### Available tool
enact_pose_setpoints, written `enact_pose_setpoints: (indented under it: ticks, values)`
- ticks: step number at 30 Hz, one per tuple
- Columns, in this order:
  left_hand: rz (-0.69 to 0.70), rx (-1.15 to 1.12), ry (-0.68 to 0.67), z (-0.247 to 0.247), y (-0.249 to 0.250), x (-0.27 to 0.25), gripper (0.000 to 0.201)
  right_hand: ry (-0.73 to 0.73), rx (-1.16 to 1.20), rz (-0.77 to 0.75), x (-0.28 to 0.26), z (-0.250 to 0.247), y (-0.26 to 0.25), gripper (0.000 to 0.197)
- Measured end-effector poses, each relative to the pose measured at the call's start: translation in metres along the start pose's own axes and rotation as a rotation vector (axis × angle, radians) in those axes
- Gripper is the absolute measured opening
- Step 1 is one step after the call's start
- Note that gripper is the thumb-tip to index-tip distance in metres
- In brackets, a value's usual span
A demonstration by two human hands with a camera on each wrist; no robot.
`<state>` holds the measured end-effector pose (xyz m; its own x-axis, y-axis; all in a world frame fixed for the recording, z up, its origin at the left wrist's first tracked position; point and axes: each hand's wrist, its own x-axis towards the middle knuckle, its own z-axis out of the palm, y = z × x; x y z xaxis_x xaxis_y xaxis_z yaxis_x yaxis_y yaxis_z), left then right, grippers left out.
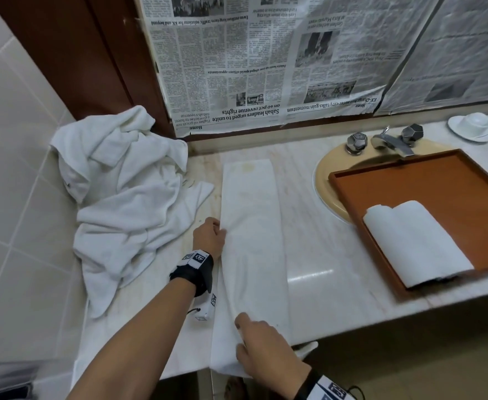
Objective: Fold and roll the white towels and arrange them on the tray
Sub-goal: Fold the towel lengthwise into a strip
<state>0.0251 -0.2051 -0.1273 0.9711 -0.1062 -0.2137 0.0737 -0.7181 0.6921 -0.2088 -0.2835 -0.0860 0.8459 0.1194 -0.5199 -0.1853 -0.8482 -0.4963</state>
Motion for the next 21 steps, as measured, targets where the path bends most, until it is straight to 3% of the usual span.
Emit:
enact_pose_setpoints:
  ticks: [3, 7, 9, 11, 14, 17, 21]
  values:
    - [-0.004, 0.018, 0.021, 0.0, -0.006, -0.005, 0.02, -0.024, 0.035, -0.041, 0.0, 0.005, 0.001, 0.039]
    - [0.011, 0.036, -0.023, -0.006, -0.013, -0.018, 0.023, -0.131, 0.271, -0.104, 0.004, -0.001, 0.013, 0.042]
    - [0.016, 0.053, -0.063, -0.009, -0.018, -0.032, 0.023, -0.05, 0.375, -0.161, 0.007, -0.012, 0.023, 0.034]
    - [0.033, 0.077, -0.112, -0.008, -0.025, -0.05, 0.024, 0.166, 0.385, -0.225, 0.017, -0.027, 0.038, 0.032]
    - [0.088, 0.133, -0.121, -0.004, -0.031, -0.065, 0.021, 0.424, 0.124, -0.195, 0.046, -0.052, 0.069, 0.052]
    - [0.103, 0.145, -0.115, -0.002, -0.028, -0.064, 0.012, 0.311, -0.131, -0.018, 0.076, -0.078, 0.092, 0.064]
    - [0.098, 0.145, -0.097, 0.001, -0.016, -0.047, 0.019, 0.214, -0.295, 0.033, 0.101, -0.103, 0.105, 0.069]
